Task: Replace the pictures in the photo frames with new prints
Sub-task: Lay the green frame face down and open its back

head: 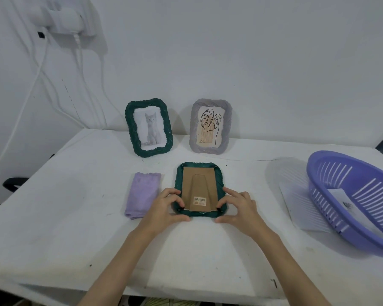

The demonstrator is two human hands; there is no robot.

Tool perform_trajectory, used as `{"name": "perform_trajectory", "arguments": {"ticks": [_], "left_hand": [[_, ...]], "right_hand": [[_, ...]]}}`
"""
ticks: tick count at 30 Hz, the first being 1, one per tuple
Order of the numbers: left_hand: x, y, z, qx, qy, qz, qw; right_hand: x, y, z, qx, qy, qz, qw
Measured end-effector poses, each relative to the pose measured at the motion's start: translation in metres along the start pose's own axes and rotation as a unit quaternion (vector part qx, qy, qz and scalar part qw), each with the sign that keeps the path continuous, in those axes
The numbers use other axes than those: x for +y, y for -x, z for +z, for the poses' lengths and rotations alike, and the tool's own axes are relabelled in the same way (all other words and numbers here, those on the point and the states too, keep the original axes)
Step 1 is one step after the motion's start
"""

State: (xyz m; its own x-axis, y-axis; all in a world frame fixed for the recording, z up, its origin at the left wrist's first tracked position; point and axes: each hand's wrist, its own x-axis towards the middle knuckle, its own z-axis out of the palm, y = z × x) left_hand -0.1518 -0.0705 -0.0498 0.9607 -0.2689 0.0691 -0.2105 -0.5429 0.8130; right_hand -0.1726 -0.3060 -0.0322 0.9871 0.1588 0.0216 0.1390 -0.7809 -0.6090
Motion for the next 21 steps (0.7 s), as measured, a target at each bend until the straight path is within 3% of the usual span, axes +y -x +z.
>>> {"name": "perform_trajectory", "arguments": {"ticks": [14, 19, 21], "left_hand": [[0.002, -0.002, -0.003, -0.042, -0.015, 0.007, 0.999], [0.018, -0.017, 0.004, 0.021, 0.029, -0.055, 0.998], [0.021, -0.022, 0.012, 0.036, 0.010, -0.072, 0.997]], "right_hand": [[-0.002, 0.002, -0.001, -0.015, 0.019, -0.005, 1.000], [-0.013, -0.010, 0.001, 0.061, -0.024, 0.044, 0.997], [-0.018, -0.017, 0.006, 0.056, -0.029, 0.069, 0.996]]}}
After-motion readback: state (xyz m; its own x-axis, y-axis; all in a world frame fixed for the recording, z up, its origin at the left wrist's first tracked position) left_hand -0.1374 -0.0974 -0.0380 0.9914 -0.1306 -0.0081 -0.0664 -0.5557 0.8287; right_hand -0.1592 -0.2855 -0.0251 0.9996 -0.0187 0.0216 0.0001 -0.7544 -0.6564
